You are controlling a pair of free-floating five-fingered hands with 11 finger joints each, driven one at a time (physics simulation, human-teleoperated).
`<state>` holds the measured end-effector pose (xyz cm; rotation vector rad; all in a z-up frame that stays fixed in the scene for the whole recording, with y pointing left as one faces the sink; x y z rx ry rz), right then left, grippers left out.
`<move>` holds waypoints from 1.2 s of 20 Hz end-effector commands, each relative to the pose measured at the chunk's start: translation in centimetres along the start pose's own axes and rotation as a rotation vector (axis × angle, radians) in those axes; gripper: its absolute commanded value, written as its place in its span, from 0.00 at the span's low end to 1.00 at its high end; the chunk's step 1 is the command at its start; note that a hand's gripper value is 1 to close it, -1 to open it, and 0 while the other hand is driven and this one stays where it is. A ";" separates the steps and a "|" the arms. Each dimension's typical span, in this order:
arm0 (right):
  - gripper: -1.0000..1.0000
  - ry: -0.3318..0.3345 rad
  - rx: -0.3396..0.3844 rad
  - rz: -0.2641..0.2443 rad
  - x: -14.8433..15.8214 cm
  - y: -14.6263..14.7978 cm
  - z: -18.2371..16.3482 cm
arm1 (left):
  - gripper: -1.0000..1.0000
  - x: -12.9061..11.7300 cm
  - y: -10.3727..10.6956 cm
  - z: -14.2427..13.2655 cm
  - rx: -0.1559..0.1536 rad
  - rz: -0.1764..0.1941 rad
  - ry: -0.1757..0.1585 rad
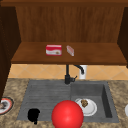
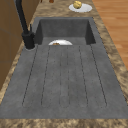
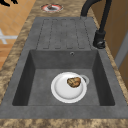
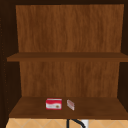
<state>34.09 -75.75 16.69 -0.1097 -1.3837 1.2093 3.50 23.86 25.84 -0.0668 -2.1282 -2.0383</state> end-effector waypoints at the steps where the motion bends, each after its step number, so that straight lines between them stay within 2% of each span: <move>1: 0.00 0.029 0.018 0.028 2.0 0.1 -1.9 | 0.50 0.0 0.0 0.0 0.000 0.000 0.000; 9: 0.00 0.051 0.028 0.089 5.0 2.7 -5.4 | 0.50 0.0 0.0 0.0 0.000 0.000 0.000; 11: 0.00 0.034 0.023 0.073 5.6 3.2 -5.6 | 0.50 0.0 0.0 0.0 0.000 0.000 0.000; 14: 0.00 0.012 0.003 0.021 5.4 2.7 -5.4 | 0.50 0.0 0.0 0.0 0.000 0.000 0.000; 16: 0.00 0.006 0.010 0.016 5.7 3.0 -5.4 | 0.50 0.0 0.0 0.0 0.000 0.000 0.000; 17: 0.00 0.010 0.008 0.033 6.2 3.1 -5.6 | 0.50 0.0 0.0 0.0 0.000 0.000 0.000; 20: 0.00 0.022 -0.031 0.142 7.9 3.0 -5.2 | 0.50 0.0 0.0 0.0 0.000 0.000 0.000; 24: 0.00 0.052 -0.055 0.209 8.6 3.7 -6.1 | 0.50 0.0 0.0 0.0 0.000 0.000 0.000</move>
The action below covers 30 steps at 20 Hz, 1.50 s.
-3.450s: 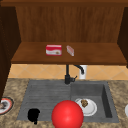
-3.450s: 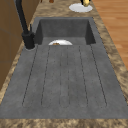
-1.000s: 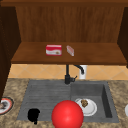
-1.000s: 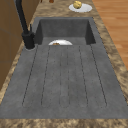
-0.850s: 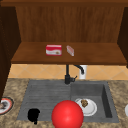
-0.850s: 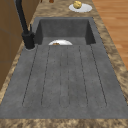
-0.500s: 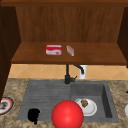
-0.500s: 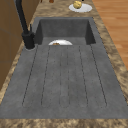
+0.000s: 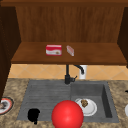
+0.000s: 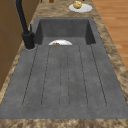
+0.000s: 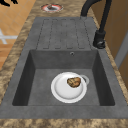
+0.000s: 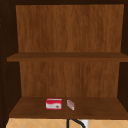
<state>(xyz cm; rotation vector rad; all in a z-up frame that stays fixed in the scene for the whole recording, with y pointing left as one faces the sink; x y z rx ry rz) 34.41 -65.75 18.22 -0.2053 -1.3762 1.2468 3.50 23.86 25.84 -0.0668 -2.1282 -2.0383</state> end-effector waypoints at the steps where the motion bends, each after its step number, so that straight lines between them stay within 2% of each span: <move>1: 0.00 0.024 -0.032 0.142 1.1 0.6 -0.8 | 0.50 0.0 0.0 0.0 0.000 0.000 0.000; 4: 0.00 0.046 -0.042 0.161 2.0 1.0 -1.4 | 0.50 0.0 0.0 0.0 0.000 0.000 0.000; 11: 0.00 0.104 -0.009 0.212 4.2 2.0 -2.9 | 0.50 0.0 0.0 0.0 0.000 0.000 0.000; 23: 0.00 0.207 0.042 0.368 8.0 4.2 -5.2 | 0.50 0.0 0.0 0.0 0.000 0.000 0.000; 30: 0.00 0.221 0.031 0.462 10.5 6.2 -5.5 | 0.50 0.0 0.0 0.0 0.000 0.000 0.000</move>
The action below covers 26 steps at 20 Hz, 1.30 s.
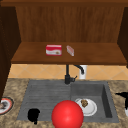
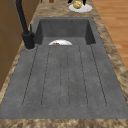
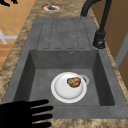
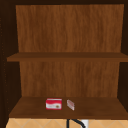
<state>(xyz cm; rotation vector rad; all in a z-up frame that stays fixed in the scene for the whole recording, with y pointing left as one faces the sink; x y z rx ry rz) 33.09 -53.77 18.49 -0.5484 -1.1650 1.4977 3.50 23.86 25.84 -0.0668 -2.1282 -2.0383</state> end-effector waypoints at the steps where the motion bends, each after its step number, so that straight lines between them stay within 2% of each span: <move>1: 0.00 0.028 -0.023 0.119 1.7 0.5 -0.2 | 0.50 0.0 0.0 0.0 0.000 0.000 0.000; 5: 0.00 0.070 -0.032 0.165 3.5 1.3 -0.7 | 0.50 0.0 0.0 0.0 0.000 0.000 0.000; 15: 0.00 0.116 -0.063 0.289 8.0 2.7 -1.1 | 0.50 0.0 0.0 0.0 0.000 0.000 0.000; 18: 0.00 0.116 -0.102 0.300 9.3 3.5 -0.2 | 0.50 0.0 0.0 0.0 0.000 0.000 0.000; 26: 0.00 0.087 -0.234 0.280 11.9 6.1 4.2 | 0.50 0.0 0.0 0.0 0.000 0.000 0.000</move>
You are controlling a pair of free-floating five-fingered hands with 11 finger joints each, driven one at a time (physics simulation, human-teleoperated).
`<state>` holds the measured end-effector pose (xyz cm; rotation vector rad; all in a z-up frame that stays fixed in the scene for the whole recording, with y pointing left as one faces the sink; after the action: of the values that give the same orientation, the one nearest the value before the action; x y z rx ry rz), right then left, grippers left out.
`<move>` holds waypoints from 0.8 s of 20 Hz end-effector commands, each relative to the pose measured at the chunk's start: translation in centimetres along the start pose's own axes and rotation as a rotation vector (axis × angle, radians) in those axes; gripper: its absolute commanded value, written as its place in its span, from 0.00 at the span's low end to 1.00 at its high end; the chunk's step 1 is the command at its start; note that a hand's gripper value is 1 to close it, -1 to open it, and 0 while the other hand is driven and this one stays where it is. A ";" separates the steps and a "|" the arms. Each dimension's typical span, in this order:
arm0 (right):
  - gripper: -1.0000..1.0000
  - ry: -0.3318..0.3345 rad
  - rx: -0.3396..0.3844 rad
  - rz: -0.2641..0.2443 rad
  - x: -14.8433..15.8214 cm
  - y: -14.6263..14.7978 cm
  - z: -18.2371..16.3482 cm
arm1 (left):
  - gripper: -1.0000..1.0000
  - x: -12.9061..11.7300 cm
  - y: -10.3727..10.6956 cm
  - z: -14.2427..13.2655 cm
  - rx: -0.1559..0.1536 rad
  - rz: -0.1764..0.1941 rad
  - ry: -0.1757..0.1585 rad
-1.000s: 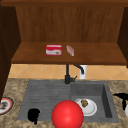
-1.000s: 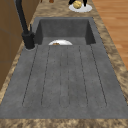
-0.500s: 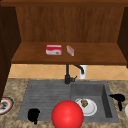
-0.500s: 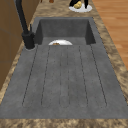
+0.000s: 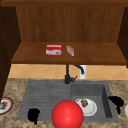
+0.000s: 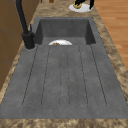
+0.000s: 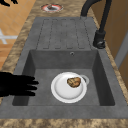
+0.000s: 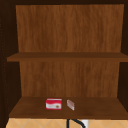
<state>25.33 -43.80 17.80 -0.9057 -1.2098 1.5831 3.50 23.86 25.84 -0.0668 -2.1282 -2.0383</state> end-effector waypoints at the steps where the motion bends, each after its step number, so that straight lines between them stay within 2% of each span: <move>1: 0.00 0.019 -0.059 0.016 0.9 0.6 2.3 | 0.50 0.0 0.0 0.0 0.000 0.000 0.000; 5: 0.00 0.034 -0.055 0.003 0.9 0.4 2.6 | 0.50 0.0 0.0 0.0 0.000 0.000 0.000; 6: 0.00 0.030 -0.050 0.001 0.7 0.3 2.4 | 0.50 0.0 0.0 0.0 0.000 0.000 0.000; 7: 0.00 -0.005 -0.024 -0.001 1.3 0.5 2.2 | 0.50 0.0 0.0 0.0 0.000 0.000 0.000; 8: 0.00 -0.003 -0.015 -0.004 1.2 0.5 2.3 | 0.50 0.0 0.0 0.0 0.000 0.000 0.000; 16: 0.00 -0.002 -0.023 -0.002 1.2 0.6 2.3 | 0.50 0.0 0.0 0.0 0.000 0.000 0.000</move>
<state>22.66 -43.41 17.81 -0.9173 -1.2320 1.5723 3.50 23.86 25.84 -0.0668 -2.1282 -2.0383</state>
